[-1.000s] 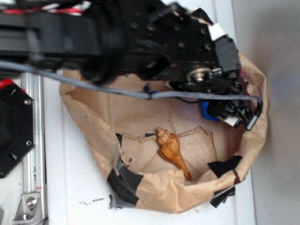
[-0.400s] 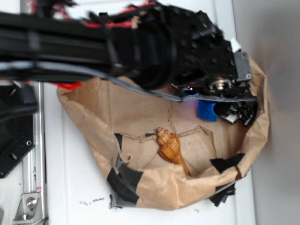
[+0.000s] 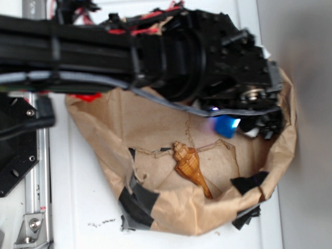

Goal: Grab the blue sponge.

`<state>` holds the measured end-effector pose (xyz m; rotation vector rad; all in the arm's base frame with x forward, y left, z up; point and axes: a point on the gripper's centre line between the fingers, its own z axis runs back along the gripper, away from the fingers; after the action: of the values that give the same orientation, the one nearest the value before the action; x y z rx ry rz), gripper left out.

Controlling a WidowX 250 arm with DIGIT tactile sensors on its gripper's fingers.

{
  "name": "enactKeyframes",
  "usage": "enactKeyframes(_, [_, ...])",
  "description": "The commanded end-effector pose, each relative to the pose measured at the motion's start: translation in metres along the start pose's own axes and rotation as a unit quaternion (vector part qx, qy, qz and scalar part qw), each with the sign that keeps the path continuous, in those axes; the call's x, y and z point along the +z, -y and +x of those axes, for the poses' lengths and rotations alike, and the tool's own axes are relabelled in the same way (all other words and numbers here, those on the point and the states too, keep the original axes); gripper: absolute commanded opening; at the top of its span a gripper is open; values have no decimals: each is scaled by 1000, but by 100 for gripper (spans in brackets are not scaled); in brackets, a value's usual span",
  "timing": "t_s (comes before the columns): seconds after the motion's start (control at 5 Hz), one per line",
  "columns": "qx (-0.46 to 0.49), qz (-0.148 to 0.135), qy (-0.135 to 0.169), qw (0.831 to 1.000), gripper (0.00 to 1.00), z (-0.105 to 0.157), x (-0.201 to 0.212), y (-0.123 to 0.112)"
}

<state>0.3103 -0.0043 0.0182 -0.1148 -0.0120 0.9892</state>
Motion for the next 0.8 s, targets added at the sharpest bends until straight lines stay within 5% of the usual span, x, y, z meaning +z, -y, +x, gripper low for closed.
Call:
enactKeyframes(0.0, [-62, -29, 15, 998, 0, -21, 48, -5])
enactKeyframes(0.2, [-117, -59, 33, 991, 0, -17, 74, -1])
enactKeyframes(0.4, [-230, -135, 6, 964, 0, -5, 122, 15])
enactKeyframes(0.6, [-308, -123, 1, 943, 0, -4, 151, 15])
